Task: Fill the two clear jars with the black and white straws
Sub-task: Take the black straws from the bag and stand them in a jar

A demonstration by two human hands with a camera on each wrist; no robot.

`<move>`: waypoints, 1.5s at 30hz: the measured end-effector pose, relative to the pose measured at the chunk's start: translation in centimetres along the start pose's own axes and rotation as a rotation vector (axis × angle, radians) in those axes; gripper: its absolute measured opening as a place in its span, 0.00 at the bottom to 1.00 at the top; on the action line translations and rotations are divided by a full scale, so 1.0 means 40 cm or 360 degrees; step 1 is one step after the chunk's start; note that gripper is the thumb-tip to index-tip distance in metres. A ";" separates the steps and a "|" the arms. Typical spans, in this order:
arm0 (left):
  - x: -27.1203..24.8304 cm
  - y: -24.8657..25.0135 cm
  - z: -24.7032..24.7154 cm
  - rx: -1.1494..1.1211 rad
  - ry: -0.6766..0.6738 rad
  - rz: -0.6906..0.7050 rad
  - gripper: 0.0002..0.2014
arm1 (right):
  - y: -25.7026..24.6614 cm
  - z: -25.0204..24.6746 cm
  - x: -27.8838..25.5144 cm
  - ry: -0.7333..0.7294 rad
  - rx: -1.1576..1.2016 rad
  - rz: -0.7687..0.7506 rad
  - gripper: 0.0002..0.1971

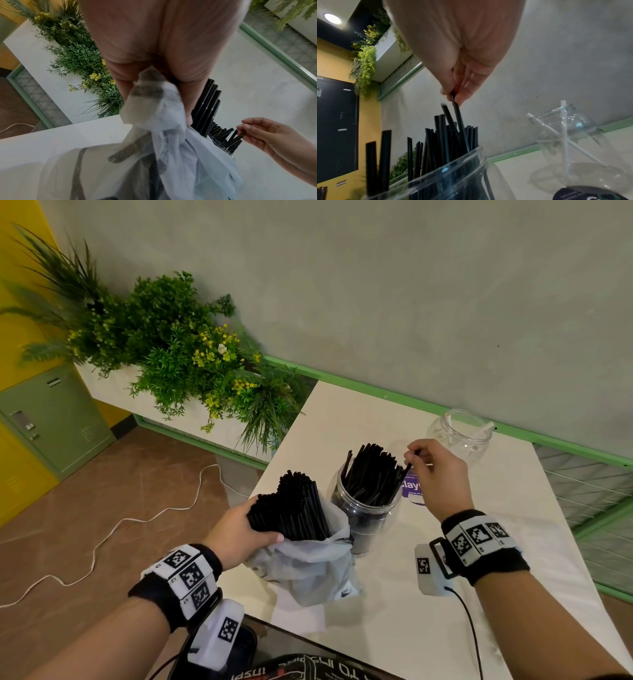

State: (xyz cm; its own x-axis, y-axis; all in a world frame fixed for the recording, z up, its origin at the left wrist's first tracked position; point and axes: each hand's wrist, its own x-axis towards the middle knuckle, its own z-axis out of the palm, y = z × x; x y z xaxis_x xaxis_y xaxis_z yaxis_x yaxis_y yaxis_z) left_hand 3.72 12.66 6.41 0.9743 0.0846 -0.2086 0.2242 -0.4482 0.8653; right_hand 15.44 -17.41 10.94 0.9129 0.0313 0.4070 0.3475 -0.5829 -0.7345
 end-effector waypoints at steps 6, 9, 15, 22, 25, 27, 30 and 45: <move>-0.003 -0.006 0.000 -0.0017 0.0009 0.0015 0.22 | 0.010 -0.016 -0.030 0.0072 -0.0058 0.0042 0.08; -0.003 -0.009 0.002 -0.0050 0.0008 0.0010 0.22 | 0.029 -0.011 -0.039 0.0051 -0.0398 -0.0120 0.07; -0.008 -0.009 0.006 -0.0096 -0.0006 0.0015 0.22 | 0.009 0.027 -0.067 0.0158 -0.0176 0.0042 0.14; -0.008 -0.012 0.010 -0.0119 -0.0003 0.0018 0.22 | -0.015 0.098 -0.073 -0.0061 -0.0550 0.0212 0.28; -0.007 -0.017 0.009 -0.0141 0.0000 0.0007 0.22 | -0.028 0.108 -0.063 -0.0001 -0.0580 0.0057 0.24; -0.006 -0.021 0.008 -0.0154 0.0000 0.0004 0.22 | -0.034 0.116 -0.069 -0.0026 -0.0659 -0.0127 0.29; -0.005 -0.025 0.008 -0.0169 0.0002 0.0003 0.21 | -0.031 0.134 -0.088 -0.0190 -0.0885 -0.0376 0.30; 0.013 -0.038 -0.003 -0.0125 -0.0019 -0.0026 0.23 | 0.059 0.080 -0.040 -0.0100 -0.1035 -0.0749 0.16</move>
State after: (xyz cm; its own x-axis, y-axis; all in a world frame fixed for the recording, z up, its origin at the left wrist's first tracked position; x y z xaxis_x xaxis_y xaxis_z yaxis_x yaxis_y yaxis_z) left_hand 3.91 13.47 5.04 0.9703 0.0806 -0.2282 0.2416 -0.3757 0.8947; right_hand 15.47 -16.24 6.84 0.7188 0.4255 0.5498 0.5220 -0.8527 -0.0226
